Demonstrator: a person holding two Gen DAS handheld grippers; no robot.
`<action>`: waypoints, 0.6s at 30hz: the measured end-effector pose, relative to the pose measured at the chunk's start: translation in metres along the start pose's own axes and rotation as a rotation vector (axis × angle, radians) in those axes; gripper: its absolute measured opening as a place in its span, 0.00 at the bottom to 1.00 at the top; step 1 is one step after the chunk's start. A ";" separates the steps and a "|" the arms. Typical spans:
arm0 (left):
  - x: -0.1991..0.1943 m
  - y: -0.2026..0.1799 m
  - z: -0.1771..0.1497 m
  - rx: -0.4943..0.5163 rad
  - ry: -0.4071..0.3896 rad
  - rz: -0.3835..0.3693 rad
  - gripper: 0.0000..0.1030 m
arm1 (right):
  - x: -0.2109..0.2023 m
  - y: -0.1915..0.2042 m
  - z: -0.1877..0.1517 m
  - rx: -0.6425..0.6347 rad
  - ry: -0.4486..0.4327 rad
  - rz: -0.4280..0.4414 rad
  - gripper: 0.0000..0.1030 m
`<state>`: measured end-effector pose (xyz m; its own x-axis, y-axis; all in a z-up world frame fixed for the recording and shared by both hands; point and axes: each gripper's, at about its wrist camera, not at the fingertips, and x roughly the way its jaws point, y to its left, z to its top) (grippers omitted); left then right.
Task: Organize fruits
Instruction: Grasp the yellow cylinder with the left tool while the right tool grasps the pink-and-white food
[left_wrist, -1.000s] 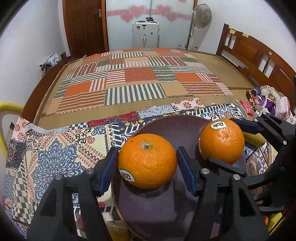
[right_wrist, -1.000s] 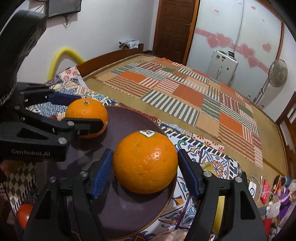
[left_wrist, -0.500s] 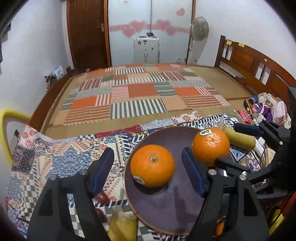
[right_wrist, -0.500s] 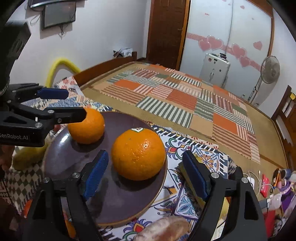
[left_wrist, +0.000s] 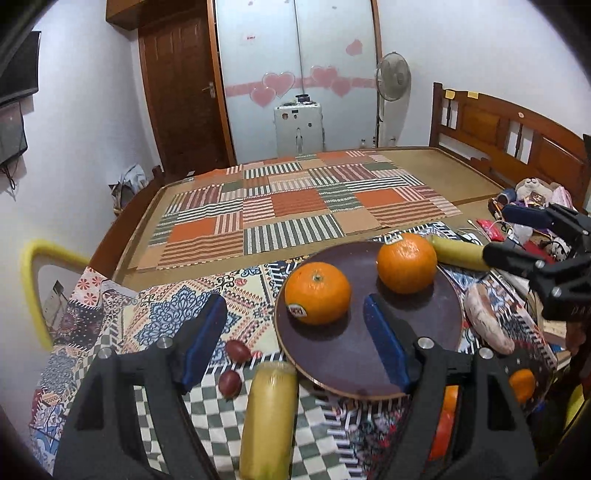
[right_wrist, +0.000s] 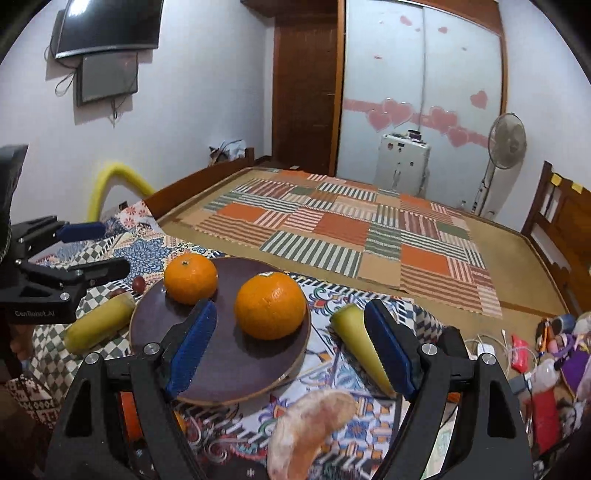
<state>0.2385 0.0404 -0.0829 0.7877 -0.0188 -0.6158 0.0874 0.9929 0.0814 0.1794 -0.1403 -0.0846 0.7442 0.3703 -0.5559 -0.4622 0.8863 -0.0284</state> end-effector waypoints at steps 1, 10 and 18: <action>-0.003 0.001 -0.003 0.004 -0.002 0.000 0.74 | -0.002 -0.002 -0.002 0.003 -0.004 -0.011 0.78; -0.005 0.016 -0.040 -0.015 0.034 0.048 0.77 | -0.011 -0.020 -0.048 0.071 0.049 -0.056 0.79; 0.010 0.039 -0.078 -0.082 0.111 0.059 0.73 | -0.007 -0.014 -0.073 0.086 0.090 -0.053 0.78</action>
<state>0.2021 0.0885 -0.1468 0.7170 0.0481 -0.6955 -0.0105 0.9982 0.0582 0.1459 -0.1759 -0.1412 0.7185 0.2991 -0.6280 -0.3774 0.9260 0.0093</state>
